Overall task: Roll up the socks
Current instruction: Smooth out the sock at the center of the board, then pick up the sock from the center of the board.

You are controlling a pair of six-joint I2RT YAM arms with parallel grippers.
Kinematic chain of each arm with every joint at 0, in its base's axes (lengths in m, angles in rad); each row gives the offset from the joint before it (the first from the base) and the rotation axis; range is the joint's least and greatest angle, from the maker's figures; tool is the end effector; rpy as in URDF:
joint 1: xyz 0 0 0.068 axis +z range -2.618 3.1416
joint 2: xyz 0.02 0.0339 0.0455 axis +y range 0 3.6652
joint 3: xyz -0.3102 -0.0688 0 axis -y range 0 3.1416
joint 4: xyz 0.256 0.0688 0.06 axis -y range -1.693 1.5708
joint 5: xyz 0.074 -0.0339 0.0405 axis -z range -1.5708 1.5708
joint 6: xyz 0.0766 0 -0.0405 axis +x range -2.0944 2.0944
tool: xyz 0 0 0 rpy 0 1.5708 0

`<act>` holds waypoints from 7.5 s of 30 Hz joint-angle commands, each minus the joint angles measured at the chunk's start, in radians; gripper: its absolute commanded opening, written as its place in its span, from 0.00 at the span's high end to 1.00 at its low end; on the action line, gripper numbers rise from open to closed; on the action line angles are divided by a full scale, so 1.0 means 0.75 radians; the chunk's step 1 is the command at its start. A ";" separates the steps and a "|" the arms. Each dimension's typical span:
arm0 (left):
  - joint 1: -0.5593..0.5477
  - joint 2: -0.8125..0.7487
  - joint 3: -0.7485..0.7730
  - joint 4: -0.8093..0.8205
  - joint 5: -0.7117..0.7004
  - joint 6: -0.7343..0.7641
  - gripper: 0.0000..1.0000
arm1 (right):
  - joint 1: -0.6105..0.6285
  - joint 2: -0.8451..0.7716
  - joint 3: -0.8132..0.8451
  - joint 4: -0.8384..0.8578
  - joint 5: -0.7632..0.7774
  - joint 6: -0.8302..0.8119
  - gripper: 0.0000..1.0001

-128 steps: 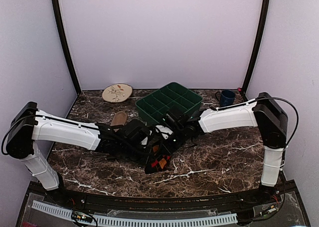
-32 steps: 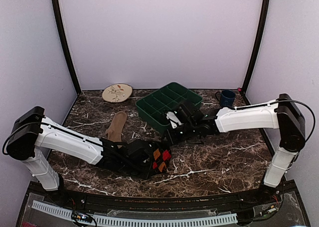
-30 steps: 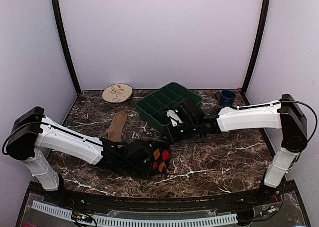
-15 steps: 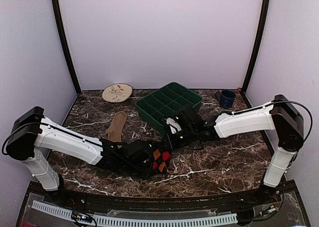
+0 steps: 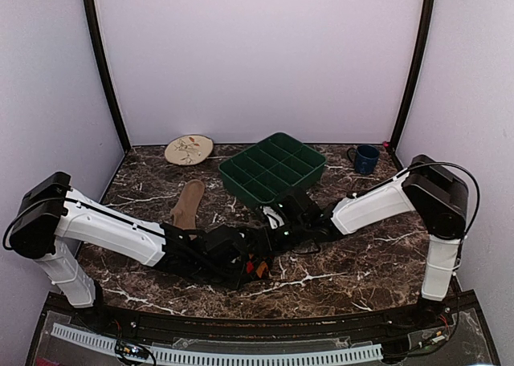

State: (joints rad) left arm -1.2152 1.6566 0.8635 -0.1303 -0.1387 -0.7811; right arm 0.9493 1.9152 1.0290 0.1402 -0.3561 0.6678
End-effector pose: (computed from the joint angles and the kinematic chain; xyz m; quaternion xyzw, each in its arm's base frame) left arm 0.1350 -0.3332 0.1627 0.1822 0.9283 -0.2311 0.2272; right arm 0.2346 0.3734 0.1462 -0.1968 0.8828 0.3974 0.1550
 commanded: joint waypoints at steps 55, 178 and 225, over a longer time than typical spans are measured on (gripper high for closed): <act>0.162 0.043 -0.139 0.637 0.428 0.078 0.53 | 0.011 0.115 -0.179 0.228 -0.007 0.130 0.81; 0.317 -0.439 -0.303 0.233 0.417 0.282 0.52 | 0.121 -0.232 0.002 -0.239 0.527 -0.130 0.52; 0.317 -0.745 -0.406 -0.041 0.198 0.198 0.31 | 0.491 0.079 0.330 -0.849 0.985 -0.478 0.63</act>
State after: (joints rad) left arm -0.9836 1.0981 0.5720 -0.1589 0.0193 -0.6258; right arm 1.3201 1.9572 1.2720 -0.5022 0.3683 0.3298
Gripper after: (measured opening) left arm 0.686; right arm 0.383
